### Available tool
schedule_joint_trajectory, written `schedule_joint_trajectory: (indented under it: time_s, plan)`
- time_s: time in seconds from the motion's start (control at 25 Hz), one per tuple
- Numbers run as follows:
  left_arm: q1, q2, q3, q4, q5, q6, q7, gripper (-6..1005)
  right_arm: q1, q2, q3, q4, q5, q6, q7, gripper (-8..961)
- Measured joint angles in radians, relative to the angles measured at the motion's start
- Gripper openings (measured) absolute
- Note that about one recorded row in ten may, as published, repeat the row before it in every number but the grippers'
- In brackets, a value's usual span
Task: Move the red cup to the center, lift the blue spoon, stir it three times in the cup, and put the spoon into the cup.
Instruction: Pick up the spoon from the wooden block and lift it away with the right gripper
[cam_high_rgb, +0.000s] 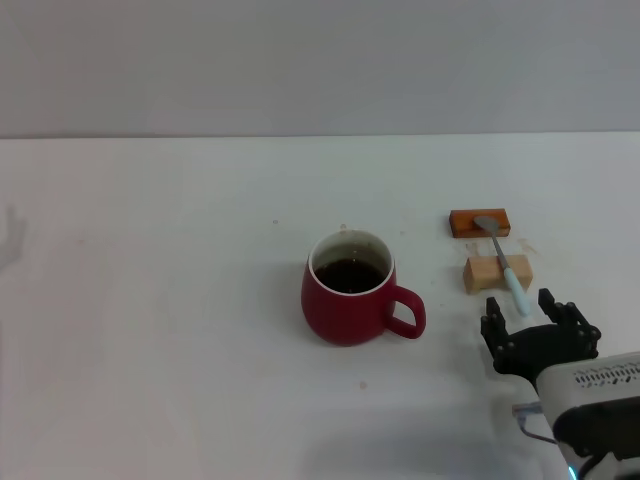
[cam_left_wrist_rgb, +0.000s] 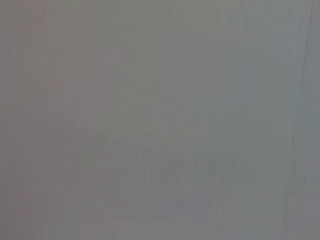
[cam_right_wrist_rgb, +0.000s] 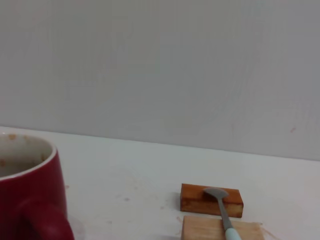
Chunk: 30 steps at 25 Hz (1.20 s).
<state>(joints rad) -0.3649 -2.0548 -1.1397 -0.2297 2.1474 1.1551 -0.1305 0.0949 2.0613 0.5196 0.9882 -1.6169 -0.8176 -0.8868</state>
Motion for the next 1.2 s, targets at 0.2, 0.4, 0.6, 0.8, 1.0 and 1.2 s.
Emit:
schedule_joint_trajectory:
  time_s: [0.2, 0.4, 0.6, 0.8, 1.0, 1.2]
  plan:
    - [0.003, -0.001, 0.0, -0.002, 0.0, 0.0, 0.0, 860, 0.015, 0.004, 0.023, -0.022, 0.0, 0.024, 0.0, 592]
    - [0.002, -0.001, 0.0, -0.002, 0.0, 0.0, 0.0, 860, 0.025, 0.005, 0.036, -0.032, 0.0, 0.042, 0.0, 590]
    - [-0.001, -0.002, 0.0, -0.002, 0.0, 0.001, 0.0, 860, 0.037, 0.005, 0.045, -0.041, 0.0, 0.048, 0.0, 588]
    - [-0.001, -0.004, -0.001, -0.002, 0.0, 0.001, -0.019, 860, 0.05, 0.004, 0.046, -0.046, 0.0, 0.049, 0.0, 587]
    - [0.0, -0.004, -0.002, -0.002, 0.0, 0.001, -0.026, 860, 0.063, 0.003, 0.048, -0.052, 0.0, 0.05, 0.0, 585]
    - [0.003, -0.004, -0.002, -0.002, 0.0, 0.002, -0.026, 860, 0.072, 0.004, 0.049, -0.057, 0.0, 0.055, 0.0, 584]
